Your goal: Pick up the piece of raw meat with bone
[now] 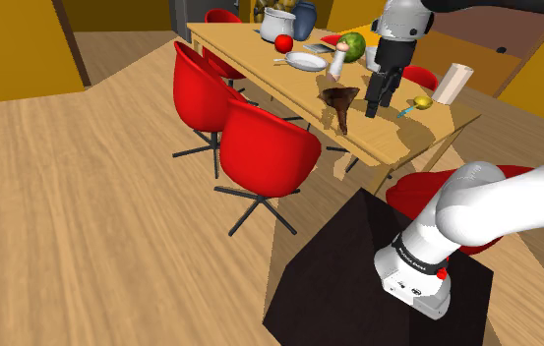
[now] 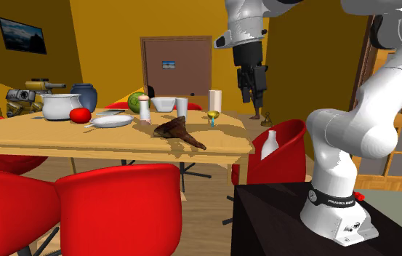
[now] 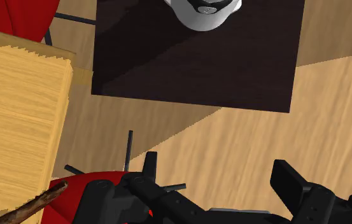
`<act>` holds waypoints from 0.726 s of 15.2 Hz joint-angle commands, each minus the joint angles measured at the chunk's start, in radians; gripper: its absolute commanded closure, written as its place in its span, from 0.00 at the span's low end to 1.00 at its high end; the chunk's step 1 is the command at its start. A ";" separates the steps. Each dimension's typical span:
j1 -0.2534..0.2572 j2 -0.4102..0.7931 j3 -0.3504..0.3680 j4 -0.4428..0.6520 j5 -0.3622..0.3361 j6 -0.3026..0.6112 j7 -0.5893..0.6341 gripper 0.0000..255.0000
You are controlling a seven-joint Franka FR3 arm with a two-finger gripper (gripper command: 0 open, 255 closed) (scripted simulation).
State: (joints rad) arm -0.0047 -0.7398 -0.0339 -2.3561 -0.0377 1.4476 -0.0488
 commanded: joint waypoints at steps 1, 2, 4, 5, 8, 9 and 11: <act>0.000 0.000 0.000 0.000 0.000 0.000 0.000 0.00; -0.011 0.023 -0.003 -0.004 -0.007 0.033 0.015 0.00; -0.034 0.072 -0.010 -0.008 -0.022 0.096 0.045 0.00; -0.045 0.097 -0.014 -0.008 -0.029 0.128 0.060 0.00; -0.078 0.175 -0.026 -0.002 -0.052 0.217 0.106 0.00; -0.090 0.202 -0.031 0.002 -0.059 0.246 0.122 0.00; -0.111 0.256 -0.041 0.013 -0.074 0.301 0.153 0.00</act>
State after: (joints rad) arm -0.1033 -0.5098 -0.0681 -2.3487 -0.1020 1.7189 0.0897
